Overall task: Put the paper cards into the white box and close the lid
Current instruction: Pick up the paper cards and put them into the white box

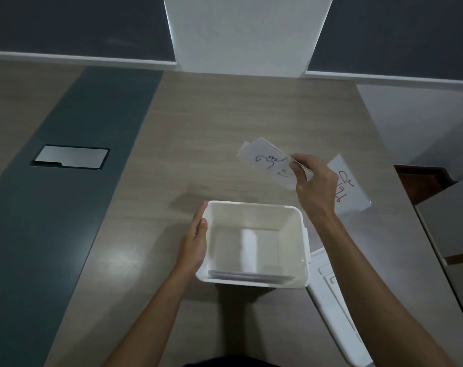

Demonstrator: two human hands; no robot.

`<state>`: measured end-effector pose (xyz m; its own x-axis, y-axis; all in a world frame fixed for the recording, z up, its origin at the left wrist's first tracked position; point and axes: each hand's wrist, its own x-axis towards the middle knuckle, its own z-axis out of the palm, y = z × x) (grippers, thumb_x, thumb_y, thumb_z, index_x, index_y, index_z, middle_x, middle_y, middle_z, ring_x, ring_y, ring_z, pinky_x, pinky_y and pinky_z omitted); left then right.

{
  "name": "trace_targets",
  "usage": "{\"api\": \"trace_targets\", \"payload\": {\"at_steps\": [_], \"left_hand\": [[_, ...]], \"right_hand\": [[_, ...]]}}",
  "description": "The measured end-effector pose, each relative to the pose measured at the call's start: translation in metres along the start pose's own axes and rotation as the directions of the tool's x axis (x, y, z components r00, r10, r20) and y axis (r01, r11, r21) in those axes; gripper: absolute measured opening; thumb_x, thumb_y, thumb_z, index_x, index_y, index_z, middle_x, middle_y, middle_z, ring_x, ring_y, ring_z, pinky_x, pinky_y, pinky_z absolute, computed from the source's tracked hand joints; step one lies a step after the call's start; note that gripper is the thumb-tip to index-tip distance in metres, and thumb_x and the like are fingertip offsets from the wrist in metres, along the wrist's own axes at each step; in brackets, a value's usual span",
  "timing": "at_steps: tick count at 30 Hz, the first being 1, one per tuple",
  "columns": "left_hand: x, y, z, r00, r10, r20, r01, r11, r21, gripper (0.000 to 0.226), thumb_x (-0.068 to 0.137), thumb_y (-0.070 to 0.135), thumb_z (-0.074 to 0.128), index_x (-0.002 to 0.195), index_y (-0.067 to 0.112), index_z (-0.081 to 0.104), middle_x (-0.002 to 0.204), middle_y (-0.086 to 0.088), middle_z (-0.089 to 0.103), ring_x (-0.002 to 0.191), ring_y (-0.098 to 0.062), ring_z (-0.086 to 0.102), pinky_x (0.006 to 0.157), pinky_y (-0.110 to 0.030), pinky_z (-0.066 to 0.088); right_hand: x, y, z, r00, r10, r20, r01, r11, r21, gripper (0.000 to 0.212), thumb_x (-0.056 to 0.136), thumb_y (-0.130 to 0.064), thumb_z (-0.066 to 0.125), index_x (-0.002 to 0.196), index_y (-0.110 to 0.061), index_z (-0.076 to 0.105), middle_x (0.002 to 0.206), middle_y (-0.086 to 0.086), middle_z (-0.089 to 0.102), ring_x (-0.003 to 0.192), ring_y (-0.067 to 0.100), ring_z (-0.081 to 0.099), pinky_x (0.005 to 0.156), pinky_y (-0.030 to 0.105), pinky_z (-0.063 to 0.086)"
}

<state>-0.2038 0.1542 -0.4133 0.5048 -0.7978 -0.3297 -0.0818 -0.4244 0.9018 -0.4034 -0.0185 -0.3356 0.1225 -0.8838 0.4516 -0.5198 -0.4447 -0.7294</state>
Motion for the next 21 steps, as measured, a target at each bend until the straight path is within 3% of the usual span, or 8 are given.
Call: {"api": "trace_targets", "payload": {"at_steps": [2, 5, 7, 10, 14, 18, 21], "left_hand": [[0.002, 0.001, 0.0, 1.0, 0.013, 0.007, -0.013, 1.0, -0.004, 0.042, 0.103, 0.031, 0.033, 0.137, 0.052, 0.042, 0.123, 0.043, 0.044, 0.113, 0.014, 0.047, 0.099, -0.018, 0.032], [0.004, 0.0, 0.002, 1.0, -0.017, 0.001, 0.017, 0.999, -0.03, 0.041, 0.103, 0.031, 0.034, 0.139, 0.047, 0.044, 0.122, 0.036, 0.05, 0.114, 0.002, 0.05, 0.096, -0.02, 0.035], [0.005, -0.001, 0.004, 1.0, -0.013, 0.008, 0.014, 0.999, -0.043, 0.042, 0.103, 0.028, 0.035, 0.141, 0.042, 0.044, 0.13, 0.025, 0.048, 0.121, -0.003, 0.046, 0.099, -0.021, 0.034], [0.006, -0.001, 0.003, 1.0, 0.011, 0.021, -0.01, 0.999, -0.042, 0.042, 0.104, 0.026, 0.033, 0.143, 0.039, 0.043, 0.137, 0.023, 0.043, 0.126, -0.002, 0.041, 0.105, -0.022, 0.031], [0.012, -0.001, 0.005, 0.999, 0.036, 0.02, -0.035, 0.998, -0.054, 0.042, 0.103, 0.024, 0.033, 0.141, 0.039, 0.044, 0.14, 0.024, 0.042, 0.13, 0.002, 0.038, 0.106, -0.019, 0.027], [0.014, -0.003, 0.007, 0.999, 0.034, 0.03, -0.032, 0.998, -0.054, 0.042, 0.104, 0.026, 0.032, 0.141, 0.042, 0.044, 0.139, 0.027, 0.041, 0.129, 0.004, 0.038, 0.106, -0.018, 0.027], [0.018, -0.001, 0.005, 0.999, 0.033, 0.022, -0.031, 0.997, -0.068, 0.042, 0.103, 0.027, 0.032, 0.14, 0.045, 0.044, 0.139, 0.027, 0.042, 0.127, 0.006, 0.038, 0.104, -0.017, 0.027]], "right_hand": [[-0.016, -0.026, -0.017, 0.997, -0.061, -0.04, 0.063, 0.997, 0.041, 0.013, 0.088, -0.011, 0.067, 0.1, -0.01, 0.073, 0.096, -0.008, 0.069, 0.088, 0.004, 0.062, 0.083, 0.011, 0.046], [-0.052, -0.049, -0.034, 0.993, -0.116, -0.01, 0.116, 0.993, 0.02, 0.013, 0.084, -0.009, 0.072, 0.097, -0.009, 0.074, 0.094, -0.01, 0.067, 0.087, 0.0, 0.06, 0.085, 0.006, 0.042], [-0.078, -0.045, -0.034, 0.99, -0.124, 0.065, 0.125, 0.992, -0.013, 0.016, 0.082, -0.006, 0.073, 0.097, -0.011, 0.074, 0.094, -0.008, 0.069, 0.087, 0.006, 0.064, 0.086, 0.014, 0.047], [-0.109, -0.028, -0.021, 0.971, -0.053, 0.233, 0.069, 0.996, -0.061, 0.02, 0.083, -0.006, 0.073, 0.098, -0.018, 0.074, 0.096, -0.004, 0.074, 0.088, 0.015, 0.067, 0.083, 0.034, 0.055], [-0.132, -0.014, -0.006, 0.89, 0.07, 0.452, 0.011, 0.985, -0.173, 0.02, 0.085, -0.008, 0.07, 0.097, -0.021, 0.076, 0.096, -0.004, 0.076, 0.086, 0.022, 0.068, 0.08, 0.038, 0.055], [-0.146, -0.01, -0.001, 0.723, 0.143, 0.676, 0.009, 0.976, -0.216, 0.02, 0.093, -0.027, 0.06, 0.108, -0.027, 0.074, 0.107, -0.011, 0.074, 0.097, 0.012, 0.063, 0.084, 0.024, 0.045], [-0.144, -0.01, 0.001, 0.713, 0.158, 0.683, -0.04, 0.982, -0.186, 0.024, 0.092, -0.041, 0.057, 0.11, -0.031, 0.071, 0.106, -0.019, 0.069, 0.093, 0.001, 0.057, 0.082, 0.016, 0.039]]}}
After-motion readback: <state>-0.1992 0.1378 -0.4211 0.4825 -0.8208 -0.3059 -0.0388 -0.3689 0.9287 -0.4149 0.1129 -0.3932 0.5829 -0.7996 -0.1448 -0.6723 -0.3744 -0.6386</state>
